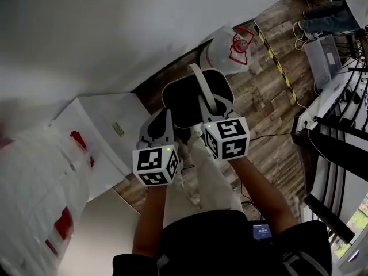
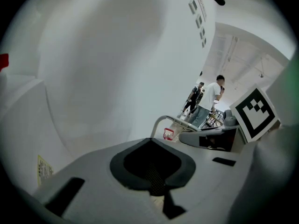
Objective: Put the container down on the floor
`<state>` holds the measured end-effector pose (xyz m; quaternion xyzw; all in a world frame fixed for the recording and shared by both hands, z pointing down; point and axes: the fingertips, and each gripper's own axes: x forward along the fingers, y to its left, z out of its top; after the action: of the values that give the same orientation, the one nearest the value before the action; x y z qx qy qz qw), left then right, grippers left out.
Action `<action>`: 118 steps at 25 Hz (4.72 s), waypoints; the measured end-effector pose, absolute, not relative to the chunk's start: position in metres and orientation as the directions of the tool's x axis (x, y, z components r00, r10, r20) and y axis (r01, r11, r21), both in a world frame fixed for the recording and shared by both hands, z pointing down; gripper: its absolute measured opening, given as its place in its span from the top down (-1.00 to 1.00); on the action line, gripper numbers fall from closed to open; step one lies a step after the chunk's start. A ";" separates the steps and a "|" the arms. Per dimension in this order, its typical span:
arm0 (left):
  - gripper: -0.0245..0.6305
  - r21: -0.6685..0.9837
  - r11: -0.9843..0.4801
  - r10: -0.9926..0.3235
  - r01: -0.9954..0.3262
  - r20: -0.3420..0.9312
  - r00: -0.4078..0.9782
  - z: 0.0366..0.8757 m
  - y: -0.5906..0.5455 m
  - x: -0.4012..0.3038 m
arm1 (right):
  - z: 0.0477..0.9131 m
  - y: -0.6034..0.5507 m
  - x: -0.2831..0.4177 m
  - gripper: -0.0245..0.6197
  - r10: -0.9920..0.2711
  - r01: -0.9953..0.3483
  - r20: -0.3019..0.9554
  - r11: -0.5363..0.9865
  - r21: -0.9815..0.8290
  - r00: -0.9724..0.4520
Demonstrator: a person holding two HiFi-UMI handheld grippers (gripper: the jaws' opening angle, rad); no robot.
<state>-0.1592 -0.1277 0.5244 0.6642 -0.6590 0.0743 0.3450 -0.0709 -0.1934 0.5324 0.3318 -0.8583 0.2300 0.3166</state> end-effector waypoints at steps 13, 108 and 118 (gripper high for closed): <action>0.87 0.367 0.136 -0.763 -0.920 0.631 0.139 0.606 -0.116 -0.155 | 0.624 -0.178 -0.068 0.83 -0.345 -0.717 0.774 0.669 -0.194 -0.531; 0.87 0.463 0.309 -0.506 -0.831 0.820 0.268 0.966 -0.094 -0.174 | 0.987 -0.181 -0.138 0.83 -0.097 -0.586 0.921 0.795 -0.156 -0.377; 0.87 0.477 0.327 -0.502 -0.816 0.819 0.278 0.980 -0.087 -0.174 | 1.005 -0.182 -0.142 0.82 -0.087 -0.571 0.921 0.805 -0.159 -0.380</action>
<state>-0.1744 -0.0869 0.9798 0.5634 -0.5847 0.1387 0.5669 -0.1419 -0.1815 1.0049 0.2063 -0.7969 0.2340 0.5174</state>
